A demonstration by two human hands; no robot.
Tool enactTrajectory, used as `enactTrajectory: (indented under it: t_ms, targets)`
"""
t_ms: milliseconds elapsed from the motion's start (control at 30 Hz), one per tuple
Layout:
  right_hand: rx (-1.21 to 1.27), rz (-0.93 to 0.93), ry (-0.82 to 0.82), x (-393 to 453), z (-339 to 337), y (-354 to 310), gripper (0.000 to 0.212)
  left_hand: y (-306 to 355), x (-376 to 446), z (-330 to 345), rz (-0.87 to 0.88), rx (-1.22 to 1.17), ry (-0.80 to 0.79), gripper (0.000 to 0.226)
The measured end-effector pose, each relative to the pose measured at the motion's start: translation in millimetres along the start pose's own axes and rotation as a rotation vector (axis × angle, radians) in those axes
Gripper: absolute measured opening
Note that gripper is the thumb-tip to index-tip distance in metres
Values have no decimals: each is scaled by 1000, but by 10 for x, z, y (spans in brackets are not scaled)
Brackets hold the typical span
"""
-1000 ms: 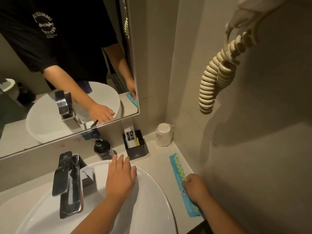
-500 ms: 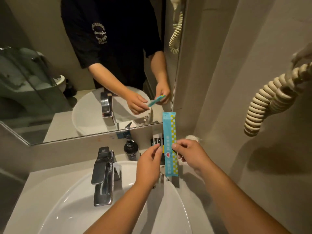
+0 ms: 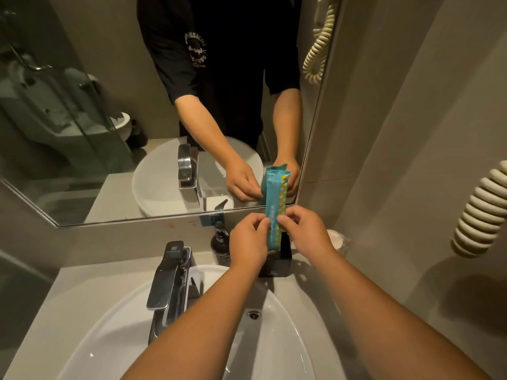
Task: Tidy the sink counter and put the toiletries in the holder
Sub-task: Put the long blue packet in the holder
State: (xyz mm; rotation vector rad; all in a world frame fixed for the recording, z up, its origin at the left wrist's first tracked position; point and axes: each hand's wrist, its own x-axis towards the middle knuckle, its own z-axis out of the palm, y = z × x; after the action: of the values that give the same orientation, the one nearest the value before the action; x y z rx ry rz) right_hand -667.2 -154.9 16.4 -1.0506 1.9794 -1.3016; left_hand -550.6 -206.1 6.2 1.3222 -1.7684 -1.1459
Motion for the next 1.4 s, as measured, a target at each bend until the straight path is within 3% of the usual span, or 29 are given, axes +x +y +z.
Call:
enactTrajectory:
  t_ms: [500, 967, 1233, 1333, 1400]
  targets:
    - [-451, 93, -97, 65, 175, 609, 22, -553, 61, 247, -90, 329, -121, 18]
    - [-456, 82, -92, 70, 184, 613, 15, -626, 33, 267, -102, 322, -81, 20]
    - [-395, 95, -72, -30, 100, 542, 41, -603, -87, 182, -91, 288, -56, 37]
    - [-483, 53, -41, -197, 33, 455, 41, -524, -227, 70, -43, 369, -78, 36]
    - [-613, -15, -25, -369, -28, 412, 43, -442, -372, -31, 78, 529, -143, 34]
